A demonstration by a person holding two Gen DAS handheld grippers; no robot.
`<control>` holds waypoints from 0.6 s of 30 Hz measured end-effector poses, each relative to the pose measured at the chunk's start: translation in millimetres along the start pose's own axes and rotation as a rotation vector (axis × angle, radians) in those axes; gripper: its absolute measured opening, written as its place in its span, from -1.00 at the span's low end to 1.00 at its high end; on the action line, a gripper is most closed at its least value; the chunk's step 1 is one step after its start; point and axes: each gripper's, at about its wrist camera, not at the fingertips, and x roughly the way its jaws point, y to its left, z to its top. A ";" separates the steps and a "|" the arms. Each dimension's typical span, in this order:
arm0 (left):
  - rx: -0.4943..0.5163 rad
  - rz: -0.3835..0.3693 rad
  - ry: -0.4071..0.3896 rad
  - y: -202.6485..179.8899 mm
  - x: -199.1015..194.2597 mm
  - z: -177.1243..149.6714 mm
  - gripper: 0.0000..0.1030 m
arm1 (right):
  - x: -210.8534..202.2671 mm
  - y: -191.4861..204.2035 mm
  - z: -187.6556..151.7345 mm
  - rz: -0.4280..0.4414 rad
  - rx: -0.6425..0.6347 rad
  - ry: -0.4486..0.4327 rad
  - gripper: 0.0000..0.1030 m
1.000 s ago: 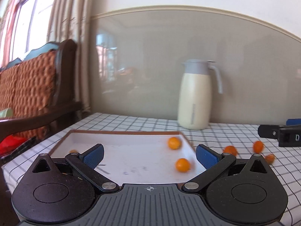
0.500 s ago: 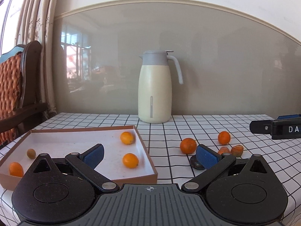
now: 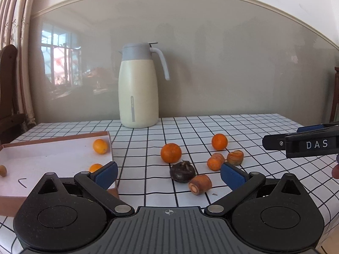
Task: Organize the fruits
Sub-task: 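Move both open tools back from the box toward the fruit pile, then grasp a cut orange fruit piece with the left tool while the right tool grasps another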
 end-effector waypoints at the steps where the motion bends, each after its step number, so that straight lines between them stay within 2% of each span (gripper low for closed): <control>1: 0.004 -0.002 0.008 -3.8 2.5 -0.9 0.99 | 0.2 -2.9 -1.0 -0.004 0.005 0.003 0.65; 11: 0.019 -0.005 0.064 -29.4 26.5 -7.4 0.99 | 9.0 -18.2 -6.5 -0.036 0.010 0.023 0.66; 13: 0.020 -0.007 0.082 -31.9 32.3 -8.0 0.88 | 12.1 -19.0 -6.6 -0.038 0.013 0.026 0.66; 14: 0.014 -0.011 0.093 -32.5 35.1 -8.1 0.72 | 14.1 -19.4 -6.8 -0.038 0.016 0.029 0.66; 18: -0.009 -0.009 0.119 -33.8 46.7 -9.8 0.67 | 22.5 -19.5 -8.3 -0.039 0.024 0.041 0.66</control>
